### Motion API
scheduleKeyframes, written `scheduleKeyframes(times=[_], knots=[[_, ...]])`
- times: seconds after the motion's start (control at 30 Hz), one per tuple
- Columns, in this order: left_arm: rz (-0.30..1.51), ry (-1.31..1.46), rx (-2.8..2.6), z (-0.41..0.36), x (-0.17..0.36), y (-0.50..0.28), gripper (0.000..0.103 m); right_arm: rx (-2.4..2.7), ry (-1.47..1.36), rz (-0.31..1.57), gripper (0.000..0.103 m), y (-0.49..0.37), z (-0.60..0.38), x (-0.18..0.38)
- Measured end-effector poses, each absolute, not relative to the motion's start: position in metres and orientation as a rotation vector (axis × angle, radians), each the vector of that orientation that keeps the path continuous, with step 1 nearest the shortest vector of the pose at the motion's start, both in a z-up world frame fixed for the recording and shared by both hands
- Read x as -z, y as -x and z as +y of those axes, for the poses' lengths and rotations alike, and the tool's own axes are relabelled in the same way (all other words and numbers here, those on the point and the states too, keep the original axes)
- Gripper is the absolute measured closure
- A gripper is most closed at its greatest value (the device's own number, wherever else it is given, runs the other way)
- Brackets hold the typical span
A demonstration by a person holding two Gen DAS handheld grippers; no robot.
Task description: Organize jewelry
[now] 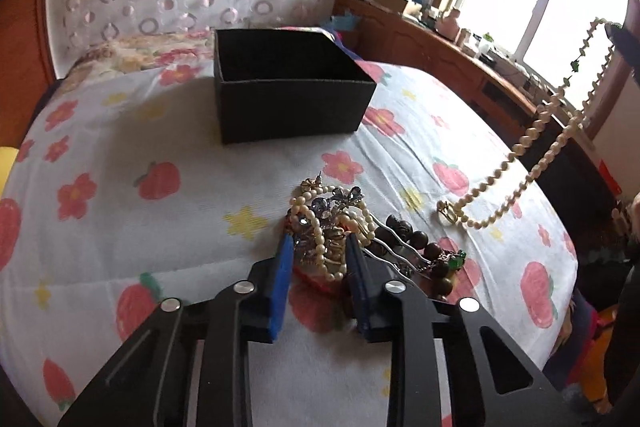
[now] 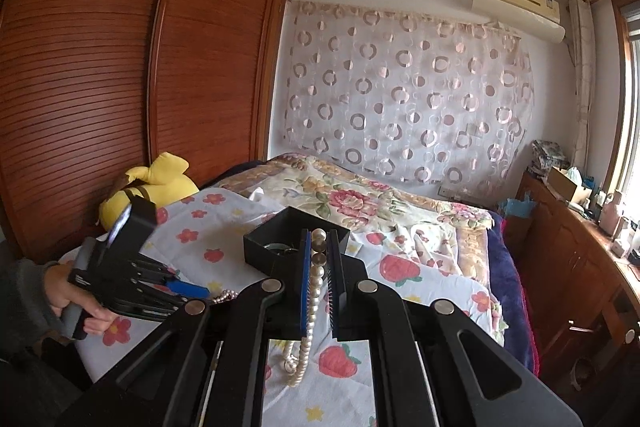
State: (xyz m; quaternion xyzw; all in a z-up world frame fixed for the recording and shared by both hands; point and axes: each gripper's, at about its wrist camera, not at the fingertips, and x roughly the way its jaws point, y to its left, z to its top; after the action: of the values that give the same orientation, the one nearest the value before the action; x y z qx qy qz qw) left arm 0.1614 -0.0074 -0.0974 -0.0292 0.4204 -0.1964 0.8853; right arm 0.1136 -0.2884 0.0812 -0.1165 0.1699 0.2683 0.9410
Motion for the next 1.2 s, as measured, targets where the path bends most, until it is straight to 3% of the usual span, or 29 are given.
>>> scheduleKeyframes(times=[0.1,0.37,0.57,1.2], knots=[[0.886,0.025,0.405,-0.012,0.1,-0.165,0.089,-0.549,0.241,0.344,0.095,-0.112,-0.288,-0.083],[0.855,-0.04,0.416,-0.017,0.086,-0.156,0.095,-0.548,0.241,0.345,0.095,-0.112,-0.288,-0.083],[0.831,-0.056,0.419,-0.017,0.069,-0.153,0.095,-0.546,0.242,0.341,0.095,-0.111,-0.289,-0.083],[0.868,-0.021,0.409,0.007,0.081,-0.152,0.099,-0.558,0.243,0.36,0.095,-0.113,-0.29,-0.074]])
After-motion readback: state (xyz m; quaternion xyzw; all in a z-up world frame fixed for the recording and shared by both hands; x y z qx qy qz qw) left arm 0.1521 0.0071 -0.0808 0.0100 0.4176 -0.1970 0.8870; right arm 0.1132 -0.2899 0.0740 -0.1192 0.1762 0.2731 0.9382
